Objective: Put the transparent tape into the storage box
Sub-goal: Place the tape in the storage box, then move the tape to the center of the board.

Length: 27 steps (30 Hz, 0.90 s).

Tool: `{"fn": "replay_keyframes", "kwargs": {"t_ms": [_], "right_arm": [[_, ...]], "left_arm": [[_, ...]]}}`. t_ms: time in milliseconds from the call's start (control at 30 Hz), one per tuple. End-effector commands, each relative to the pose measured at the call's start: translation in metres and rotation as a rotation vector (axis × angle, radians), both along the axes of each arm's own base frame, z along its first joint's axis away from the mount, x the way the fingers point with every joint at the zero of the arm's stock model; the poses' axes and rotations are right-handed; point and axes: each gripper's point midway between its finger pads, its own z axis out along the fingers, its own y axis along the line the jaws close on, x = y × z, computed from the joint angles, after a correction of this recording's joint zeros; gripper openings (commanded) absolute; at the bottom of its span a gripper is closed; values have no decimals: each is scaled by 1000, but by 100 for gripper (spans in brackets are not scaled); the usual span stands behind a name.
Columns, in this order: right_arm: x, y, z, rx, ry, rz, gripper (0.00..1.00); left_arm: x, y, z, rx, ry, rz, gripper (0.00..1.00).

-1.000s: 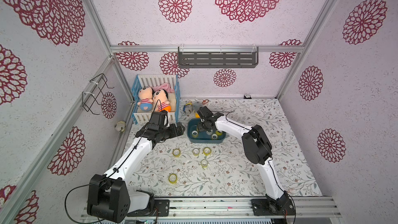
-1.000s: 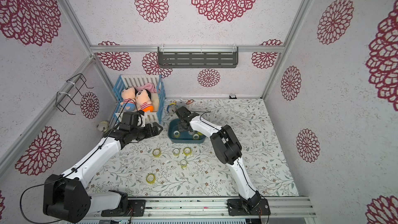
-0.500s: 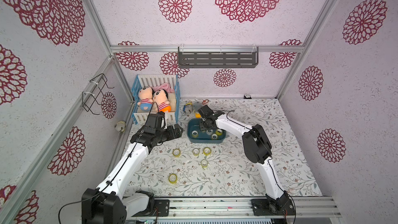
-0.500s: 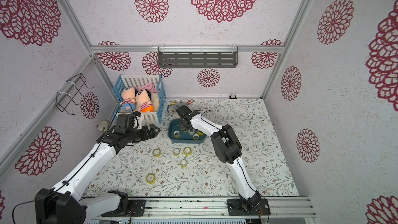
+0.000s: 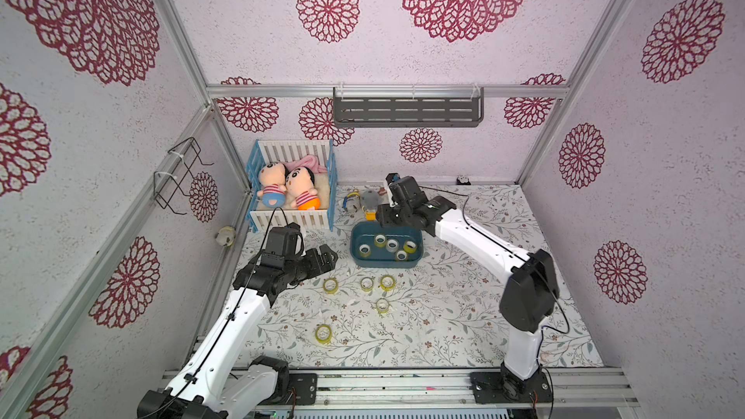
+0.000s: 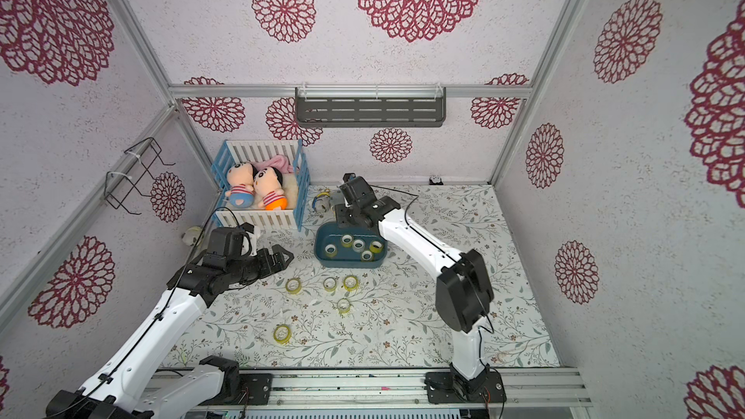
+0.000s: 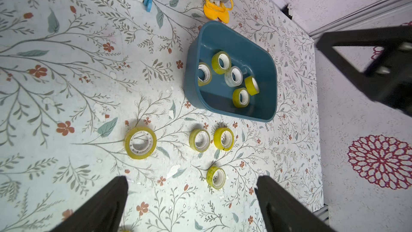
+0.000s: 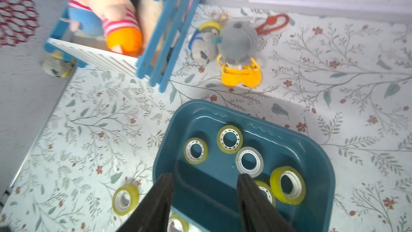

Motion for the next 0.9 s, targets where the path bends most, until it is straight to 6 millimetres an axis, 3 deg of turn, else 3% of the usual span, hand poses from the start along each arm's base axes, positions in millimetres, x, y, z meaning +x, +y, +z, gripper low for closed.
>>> {"fn": "replay_keyframes", "kwargs": {"t_ms": [0, 233, 367, 533, 667, 867], "right_arm": [[-33, -3, 3, 50, -24, 112, 53], [-110, -28, -41, 55, 14, 132, 53], [-137, -41, -61, -46, 44, 66, 50], [-164, -24, -63, 44, 90, 30, 49], [-173, -12, -72, 91, 133, -51, 49], [-192, 17, -84, 40, 171, -100, 58]], "left_arm": [[-5, 7, 11, 17, -4, 40, 97], [-8, 12, 11, 44, -6, 55, 97], [-10, 22, 14, 130, -29, 42, 97], [-8, 59, 27, 310, -66, 133, 97], [-3, 47, 13, 231, -43, 108, 97], [14, 34, -20, 209, 62, 52, 97]]}}
